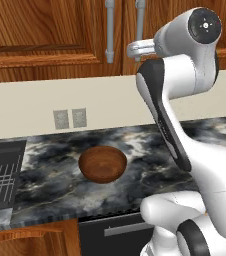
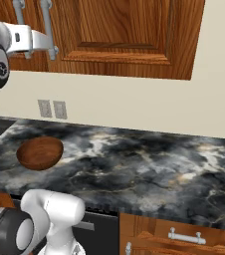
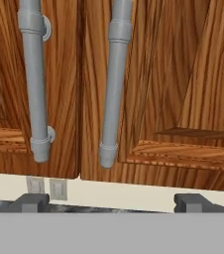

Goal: Open the cabinet. Pick the peach and orange from the cabinet and place them into the bowl. Then close the cabinet.

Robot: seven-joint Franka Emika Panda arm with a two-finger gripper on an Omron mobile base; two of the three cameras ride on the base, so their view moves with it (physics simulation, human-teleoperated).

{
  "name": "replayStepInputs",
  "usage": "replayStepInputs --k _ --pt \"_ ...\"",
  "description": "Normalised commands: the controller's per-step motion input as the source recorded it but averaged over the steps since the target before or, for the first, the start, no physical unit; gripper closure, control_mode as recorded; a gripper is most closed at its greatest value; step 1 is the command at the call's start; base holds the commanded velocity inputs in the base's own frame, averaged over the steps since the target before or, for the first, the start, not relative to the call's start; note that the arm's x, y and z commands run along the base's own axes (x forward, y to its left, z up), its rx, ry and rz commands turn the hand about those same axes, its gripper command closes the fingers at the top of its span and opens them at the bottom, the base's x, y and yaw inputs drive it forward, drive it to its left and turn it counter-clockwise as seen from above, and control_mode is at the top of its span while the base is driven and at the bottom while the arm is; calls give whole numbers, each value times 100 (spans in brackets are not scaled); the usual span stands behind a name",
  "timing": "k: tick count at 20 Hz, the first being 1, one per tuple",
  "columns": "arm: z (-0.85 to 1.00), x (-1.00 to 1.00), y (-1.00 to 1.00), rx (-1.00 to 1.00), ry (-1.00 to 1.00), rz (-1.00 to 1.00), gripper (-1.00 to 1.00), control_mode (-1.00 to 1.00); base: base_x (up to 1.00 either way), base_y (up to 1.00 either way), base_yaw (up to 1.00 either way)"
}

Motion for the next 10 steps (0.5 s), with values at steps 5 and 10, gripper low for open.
replayStepInputs --k 5,10 --pt "0 49 0 0 0 0 -100 -100 0 0 0" --pt "0 52 0 0 0 0 -100 -100 0 0 0"
